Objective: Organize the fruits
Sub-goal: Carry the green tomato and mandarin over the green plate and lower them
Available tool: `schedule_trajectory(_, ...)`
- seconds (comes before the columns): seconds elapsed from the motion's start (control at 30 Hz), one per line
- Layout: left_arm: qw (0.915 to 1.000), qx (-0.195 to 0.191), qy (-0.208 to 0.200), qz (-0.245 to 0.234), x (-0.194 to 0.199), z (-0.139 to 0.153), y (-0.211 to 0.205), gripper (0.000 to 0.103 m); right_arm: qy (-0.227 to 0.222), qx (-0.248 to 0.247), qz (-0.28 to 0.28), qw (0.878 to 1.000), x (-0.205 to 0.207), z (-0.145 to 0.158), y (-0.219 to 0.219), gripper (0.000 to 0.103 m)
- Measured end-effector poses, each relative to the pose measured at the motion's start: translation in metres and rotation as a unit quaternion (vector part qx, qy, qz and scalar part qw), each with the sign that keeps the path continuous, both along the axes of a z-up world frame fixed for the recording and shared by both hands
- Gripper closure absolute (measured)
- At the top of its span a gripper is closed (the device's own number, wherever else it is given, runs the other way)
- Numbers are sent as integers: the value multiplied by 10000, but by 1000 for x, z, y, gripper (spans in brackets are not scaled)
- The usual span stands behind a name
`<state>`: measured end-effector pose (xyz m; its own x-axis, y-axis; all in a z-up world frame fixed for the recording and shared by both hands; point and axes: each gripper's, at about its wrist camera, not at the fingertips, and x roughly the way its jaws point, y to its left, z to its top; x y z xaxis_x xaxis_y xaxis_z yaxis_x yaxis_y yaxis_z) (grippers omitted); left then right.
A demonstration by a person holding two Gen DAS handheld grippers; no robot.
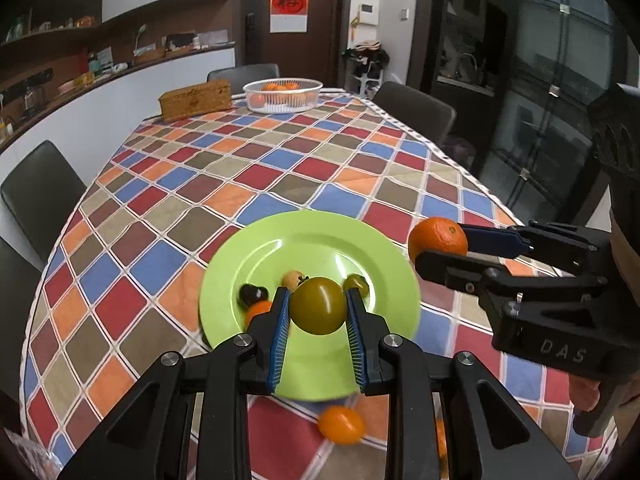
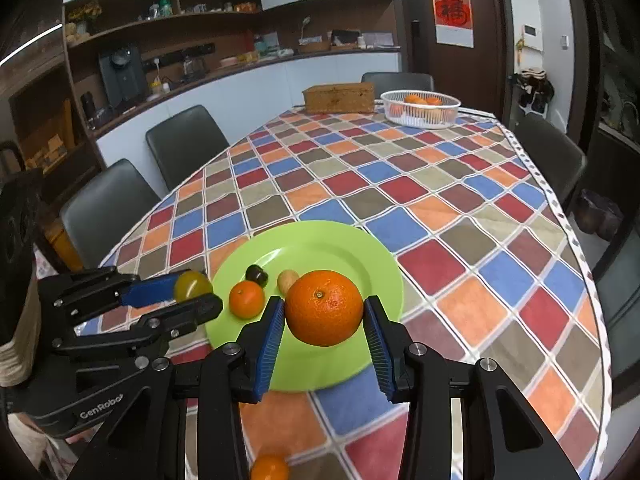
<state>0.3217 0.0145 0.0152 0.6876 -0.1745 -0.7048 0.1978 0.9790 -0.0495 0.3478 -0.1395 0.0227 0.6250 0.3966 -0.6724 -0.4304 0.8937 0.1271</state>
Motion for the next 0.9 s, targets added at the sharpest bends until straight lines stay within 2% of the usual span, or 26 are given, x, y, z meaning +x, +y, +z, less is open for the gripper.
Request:
schedule_trajectory(0.27, 9994, 108, 319, 76, 45, -18, 14, 76, 302, -278, 134, 9991, 40, -18, 24, 61)
schedule_trajectory(0.37, 9991, 312, 291, 15, 56, -23, 14, 76, 471, -366, 133, 9981, 55, -28, 30, 61)
schedule_trajectory(0.77, 9965, 432, 698, -146, 99, -51, 15, 75, 992, -330, -149, 9944, 93, -54, 31, 61)
schedule_trajectory(0.87, 9964, 561, 600, -203, 97, -50, 10, 63, 1009, -352, -164, 9941, 95, -56, 30, 61)
schedule_trajectory(0.9, 9966, 566, 564, -206, 95, -49, 10, 63, 1028, -371, -167, 9939, 95, -57, 30, 61)
